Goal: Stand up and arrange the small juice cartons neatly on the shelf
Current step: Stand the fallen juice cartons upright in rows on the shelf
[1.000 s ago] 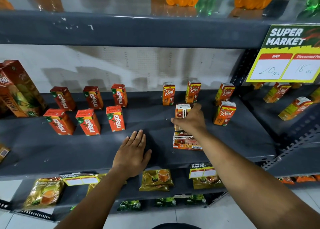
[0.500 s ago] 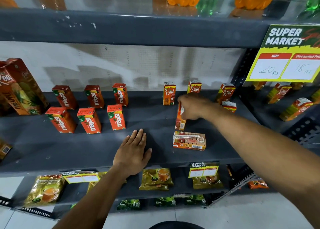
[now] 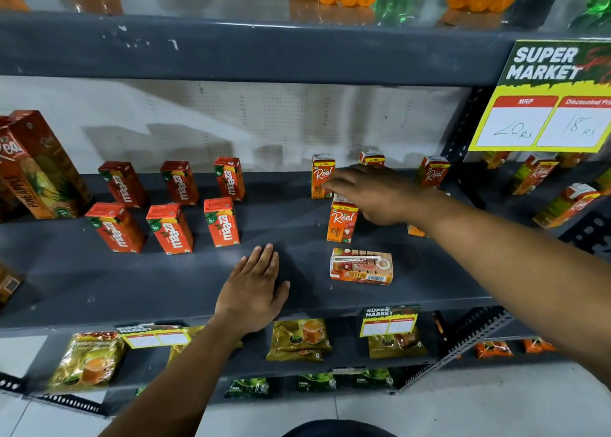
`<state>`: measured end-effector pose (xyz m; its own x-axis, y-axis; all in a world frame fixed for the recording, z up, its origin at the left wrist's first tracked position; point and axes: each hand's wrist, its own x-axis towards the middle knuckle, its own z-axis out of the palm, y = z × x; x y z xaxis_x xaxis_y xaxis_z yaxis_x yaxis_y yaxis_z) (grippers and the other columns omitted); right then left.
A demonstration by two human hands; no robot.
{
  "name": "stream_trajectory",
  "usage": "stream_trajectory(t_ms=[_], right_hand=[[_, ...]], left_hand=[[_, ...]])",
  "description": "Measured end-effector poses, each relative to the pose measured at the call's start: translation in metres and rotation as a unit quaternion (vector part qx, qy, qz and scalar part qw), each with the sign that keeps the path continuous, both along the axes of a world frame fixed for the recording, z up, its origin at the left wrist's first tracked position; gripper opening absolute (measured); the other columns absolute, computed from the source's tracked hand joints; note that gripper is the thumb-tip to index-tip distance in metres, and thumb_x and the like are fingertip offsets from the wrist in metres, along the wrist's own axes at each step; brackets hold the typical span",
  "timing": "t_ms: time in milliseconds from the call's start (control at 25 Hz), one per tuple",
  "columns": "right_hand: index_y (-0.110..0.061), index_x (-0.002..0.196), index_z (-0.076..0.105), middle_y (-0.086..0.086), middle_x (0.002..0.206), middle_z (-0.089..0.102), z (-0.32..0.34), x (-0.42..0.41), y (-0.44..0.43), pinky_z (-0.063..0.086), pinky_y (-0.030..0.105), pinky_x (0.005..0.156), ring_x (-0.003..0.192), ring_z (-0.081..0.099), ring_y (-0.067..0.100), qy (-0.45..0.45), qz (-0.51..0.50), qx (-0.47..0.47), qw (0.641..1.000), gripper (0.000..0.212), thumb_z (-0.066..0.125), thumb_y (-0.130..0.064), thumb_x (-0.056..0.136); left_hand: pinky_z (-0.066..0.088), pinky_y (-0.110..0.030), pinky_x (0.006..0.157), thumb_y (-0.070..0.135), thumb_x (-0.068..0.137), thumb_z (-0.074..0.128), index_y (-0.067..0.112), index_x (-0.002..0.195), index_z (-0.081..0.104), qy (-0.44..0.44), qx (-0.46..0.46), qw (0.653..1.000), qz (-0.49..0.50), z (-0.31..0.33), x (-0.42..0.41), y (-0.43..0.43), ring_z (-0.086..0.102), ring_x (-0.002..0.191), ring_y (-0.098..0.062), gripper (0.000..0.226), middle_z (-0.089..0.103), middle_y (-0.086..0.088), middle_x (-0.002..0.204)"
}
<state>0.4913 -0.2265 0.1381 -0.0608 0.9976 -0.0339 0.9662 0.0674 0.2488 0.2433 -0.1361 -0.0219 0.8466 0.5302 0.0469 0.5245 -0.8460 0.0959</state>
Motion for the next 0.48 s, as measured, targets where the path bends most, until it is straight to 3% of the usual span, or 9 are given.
stream_trajectory(t_ms=[80,120,160,280,360,480], right_hand=[[-0.020,0.126,0.050,0.003,0.129,0.051,-0.003,-0.008,-0.024,0.050,0.038,0.092,0.115,0.052,0.022,0.141,-0.016,0.090,0.986,0.047,0.065,-0.016,0.081],[-0.021,0.121,0.052,0.000,0.123,0.051,-0.011,-0.015,-0.038,0.051,0.036,0.089,0.110,0.053,0.019,0.178,-0.041,0.087,0.979,0.040,0.064,-0.022,0.083],[-0.023,0.123,0.050,-0.002,0.126,0.050,-0.022,-0.021,-0.052,0.050,0.035,0.089,0.112,0.052,0.019,0.186,-0.078,0.051,0.978,0.042,0.063,-0.030,0.084],[-0.024,0.145,0.029,0.001,0.147,0.039,-0.067,-0.028,-0.071,0.038,0.038,0.105,0.132,0.040,0.024,0.162,-0.210,-0.074,0.961,0.077,0.063,-0.052,0.082],[-0.022,0.149,0.024,0.003,0.152,0.037,-0.084,-0.030,-0.071,0.029,0.041,0.112,0.138,0.032,0.025,0.181,-0.233,-0.055,0.954,0.085,0.065,-0.053,0.081],[-0.025,0.147,0.028,0.003,0.149,0.044,-0.090,-0.035,-0.064,0.030,0.043,0.112,0.137,0.035,0.025,0.214,-0.222,-0.016,0.951,0.078,0.068,-0.040,0.082]], left_hand=[[0.001,-0.036,0.117,0.058,0.083,-0.003,0.010,0.148,0.011,-0.001,-0.005,1.000,0.002,0.000,0.000,0.001,-0.003,0.146,-0.021,0.081,0.003,-0.007,0.159],[0.001,-0.036,0.117,0.058,0.083,-0.002,0.009,0.148,0.011,-0.001,-0.007,1.000,0.004,0.000,0.001,0.001,-0.003,0.146,-0.020,0.082,0.002,-0.007,0.159],[0.001,-0.036,0.117,0.058,0.083,-0.002,0.009,0.148,0.011,-0.002,-0.008,1.000,0.005,-0.001,0.001,0.001,-0.003,0.146,-0.020,0.082,0.002,-0.007,0.159],[0.005,-0.038,0.117,0.057,0.086,0.003,0.008,0.147,0.017,-0.015,-0.009,1.000,0.001,-0.003,0.001,0.001,0.003,0.146,-0.023,0.080,0.009,-0.009,0.158],[0.007,-0.038,0.117,0.057,0.087,0.006,0.008,0.147,0.019,-0.016,-0.007,1.000,0.000,-0.005,0.001,0.002,0.006,0.146,-0.024,0.078,0.013,-0.010,0.158],[0.005,-0.037,0.116,0.057,0.087,0.005,0.008,0.147,0.018,-0.017,-0.005,1.000,0.000,-0.005,0.001,0.002,0.005,0.146,-0.023,0.078,0.012,-0.009,0.158]])
